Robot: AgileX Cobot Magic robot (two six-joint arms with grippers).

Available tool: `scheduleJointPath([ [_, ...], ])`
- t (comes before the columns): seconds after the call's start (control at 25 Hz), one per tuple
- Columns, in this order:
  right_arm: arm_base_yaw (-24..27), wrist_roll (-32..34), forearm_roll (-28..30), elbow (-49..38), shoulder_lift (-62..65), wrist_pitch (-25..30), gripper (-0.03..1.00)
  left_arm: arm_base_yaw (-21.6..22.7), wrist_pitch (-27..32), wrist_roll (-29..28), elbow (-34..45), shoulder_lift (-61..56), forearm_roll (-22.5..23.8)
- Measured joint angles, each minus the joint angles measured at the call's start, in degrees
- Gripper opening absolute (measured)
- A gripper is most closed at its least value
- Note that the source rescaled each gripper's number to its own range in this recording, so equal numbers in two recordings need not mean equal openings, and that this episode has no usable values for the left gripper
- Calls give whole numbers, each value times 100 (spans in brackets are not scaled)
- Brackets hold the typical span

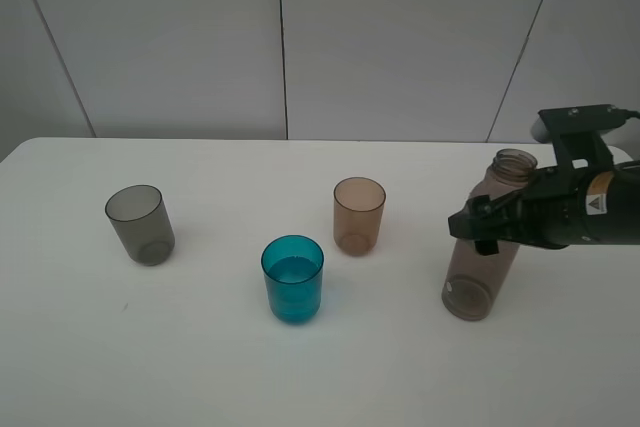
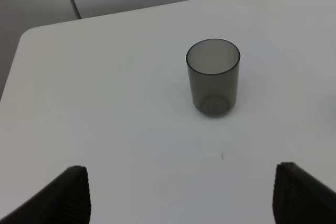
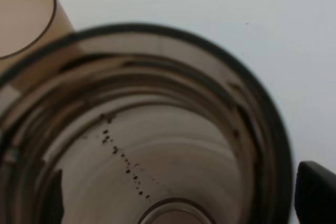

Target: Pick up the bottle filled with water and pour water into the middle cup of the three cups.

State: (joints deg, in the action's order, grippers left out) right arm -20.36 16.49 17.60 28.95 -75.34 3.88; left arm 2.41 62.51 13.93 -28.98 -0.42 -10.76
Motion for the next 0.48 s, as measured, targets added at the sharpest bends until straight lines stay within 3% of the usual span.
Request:
scheduleJointPath([
  [0.48,-218,0,-128,0,721,725,80,0,0,0,0,0,0],
])
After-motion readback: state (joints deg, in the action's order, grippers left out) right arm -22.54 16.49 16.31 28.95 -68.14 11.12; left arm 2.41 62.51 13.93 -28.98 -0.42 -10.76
